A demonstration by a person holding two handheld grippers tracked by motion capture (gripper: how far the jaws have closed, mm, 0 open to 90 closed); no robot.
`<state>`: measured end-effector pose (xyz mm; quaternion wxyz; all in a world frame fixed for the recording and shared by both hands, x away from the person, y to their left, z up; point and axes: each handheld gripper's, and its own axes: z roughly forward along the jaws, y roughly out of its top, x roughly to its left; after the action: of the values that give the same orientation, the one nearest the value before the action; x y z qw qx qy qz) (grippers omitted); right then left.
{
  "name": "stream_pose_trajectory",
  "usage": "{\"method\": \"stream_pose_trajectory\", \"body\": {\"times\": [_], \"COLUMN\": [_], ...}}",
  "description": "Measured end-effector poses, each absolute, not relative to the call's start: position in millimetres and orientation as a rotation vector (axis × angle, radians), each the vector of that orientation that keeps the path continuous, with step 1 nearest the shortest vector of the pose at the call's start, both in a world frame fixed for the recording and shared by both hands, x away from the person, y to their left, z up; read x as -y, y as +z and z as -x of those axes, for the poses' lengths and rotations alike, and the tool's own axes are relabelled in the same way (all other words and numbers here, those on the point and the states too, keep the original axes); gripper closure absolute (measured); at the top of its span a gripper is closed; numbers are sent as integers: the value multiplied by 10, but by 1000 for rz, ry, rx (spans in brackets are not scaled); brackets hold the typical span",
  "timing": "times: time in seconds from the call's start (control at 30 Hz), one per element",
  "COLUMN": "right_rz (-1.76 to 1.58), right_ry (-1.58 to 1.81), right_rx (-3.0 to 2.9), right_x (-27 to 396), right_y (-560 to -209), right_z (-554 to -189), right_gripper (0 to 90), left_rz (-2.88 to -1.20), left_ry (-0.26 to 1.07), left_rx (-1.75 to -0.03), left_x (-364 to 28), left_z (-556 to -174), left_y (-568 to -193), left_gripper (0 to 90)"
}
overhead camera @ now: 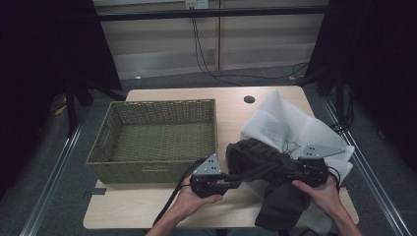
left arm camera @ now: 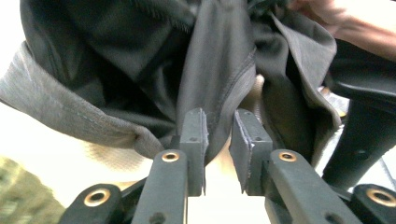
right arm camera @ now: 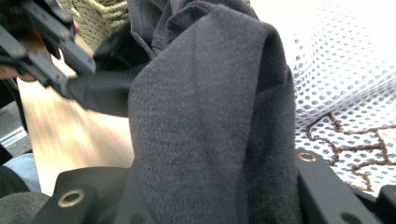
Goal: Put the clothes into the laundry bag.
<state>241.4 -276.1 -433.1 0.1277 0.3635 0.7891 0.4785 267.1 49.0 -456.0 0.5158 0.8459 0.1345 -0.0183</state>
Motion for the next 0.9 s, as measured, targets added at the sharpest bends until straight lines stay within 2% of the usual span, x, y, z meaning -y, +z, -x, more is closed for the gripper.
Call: {"method": "stream_pose_trajectory", "body": {"times": [0.1, 0.33, 0.4, 0.5, 0.63, 0.7, 0.77, 0.83, 0.9], "right_rz": [-1053, -1025, -1017, -977, -945, -935, -926, -921, -913], "right_ry": [1414, 1495, 1511, 1527, 1549, 1555, 1554, 1552, 1537], "right_rx": [-2288, -2272, -2281, -2290, -2307, -2316, -2333, -2345, -2360], "right_x": [2797, 2934, 2943, 2947, 2954, 2947, 2925, 2901, 2883], "right_y": [-4282, -4191, -4176, -4133, -4108, -4110, -4130, -4160, -4195], "right_z": [-2415, -2342, -2308, -2254, -2196, -2186, -2178, -2168, -2160], "right_gripper": [639, 639, 639, 639, 638, 638, 637, 635, 631], "left_rz": [-2031, -2110, -2125, -2126, -2082, -2103, -2124, -2138, -2102], "left_ry": [-45, 0, -8, 24, -18, 17, 36, 96, 70], "left_rx": [-323, -451, -514, -506, -517, -529, -579, -607, -615], "left_x": [-537, -641, -627, -592, -531, -466, -402, -359, -370], "left_z": [-2689, -2784, -2814, -2796, -2773, -2757, -2760, -2752, -2775], "left_y": [-4637, -4794, -4852, -4881, -4897, -4935, -4986, -5016, -5020], "left_gripper": [698, 682, 625, 601, 480, 454, 472, 579, 719]}}
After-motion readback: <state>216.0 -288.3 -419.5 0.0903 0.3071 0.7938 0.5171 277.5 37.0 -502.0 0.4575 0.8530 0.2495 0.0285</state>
